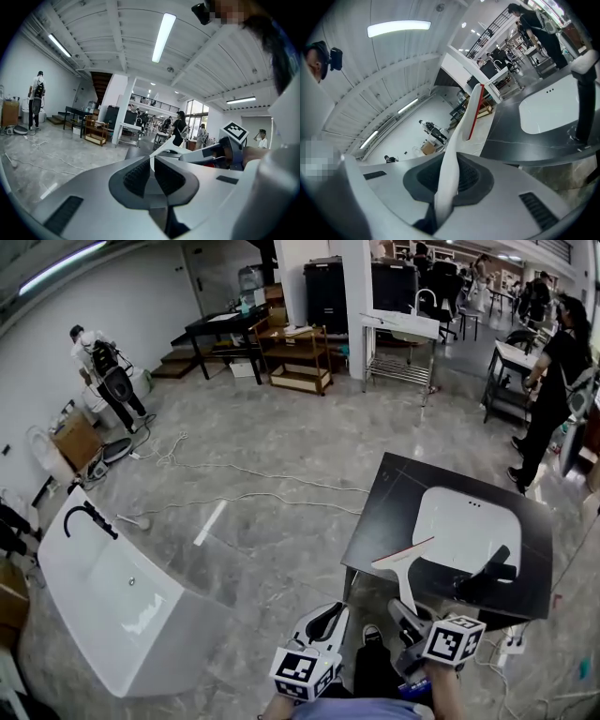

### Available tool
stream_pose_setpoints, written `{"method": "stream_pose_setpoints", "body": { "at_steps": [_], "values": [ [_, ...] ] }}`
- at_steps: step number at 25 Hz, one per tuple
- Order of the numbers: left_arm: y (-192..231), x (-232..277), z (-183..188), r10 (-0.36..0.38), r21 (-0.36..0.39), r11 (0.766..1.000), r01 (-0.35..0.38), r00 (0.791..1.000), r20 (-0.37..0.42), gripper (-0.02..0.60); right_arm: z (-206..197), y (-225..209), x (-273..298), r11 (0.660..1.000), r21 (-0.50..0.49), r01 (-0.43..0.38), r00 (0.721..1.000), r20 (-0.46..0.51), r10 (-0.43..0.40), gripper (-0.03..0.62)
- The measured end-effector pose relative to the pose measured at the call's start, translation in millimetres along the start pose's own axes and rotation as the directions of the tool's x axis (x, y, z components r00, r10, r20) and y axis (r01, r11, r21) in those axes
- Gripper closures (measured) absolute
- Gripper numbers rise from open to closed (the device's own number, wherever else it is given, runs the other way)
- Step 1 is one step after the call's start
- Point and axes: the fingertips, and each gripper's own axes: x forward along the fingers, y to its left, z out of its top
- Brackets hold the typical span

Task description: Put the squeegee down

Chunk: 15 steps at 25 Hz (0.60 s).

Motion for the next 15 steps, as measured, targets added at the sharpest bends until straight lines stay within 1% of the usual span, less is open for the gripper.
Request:
{"method": "stream_pose_setpoints", "body": {
  "at_steps": [3, 7, 11, 15],
  "values": [
    [13.5, 33.1, 9.7, 0.04, 0.002, 0.999, -0.04, 0.999, -0.002, 0.541, 24.9, -19.7, 22.9, 1.0, -0.003, -0.024, 0.999, -0.026, 0.023, 0.556],
    [25.2, 77.0, 21.3, 0.079, -0.001, 0.997, -0.079, 0.997, -0.014, 0.541, 47.5, -47.3, 48.8, 0.999, -0.009, -0.031, 0.995, -0.098, 0.03, 0.556],
    [30.6, 110.7, 28.5, 0.092, -0.008, 0.996, -0.092, 0.995, -0.038, 0.541, 64.7, -65.8, 74.1, 0.998, 0.009, -0.057, 0.988, -0.14, 0.058, 0.556],
    [35.4, 137.7, 29.7, 0.111, -0.007, 0.994, -0.112, 0.992, -0.061, 0.541, 75.6, -90.4, 96.4, 0.998, 0.018, -0.064, 0.981, -0.181, 0.066, 0.556]
  ]
}}
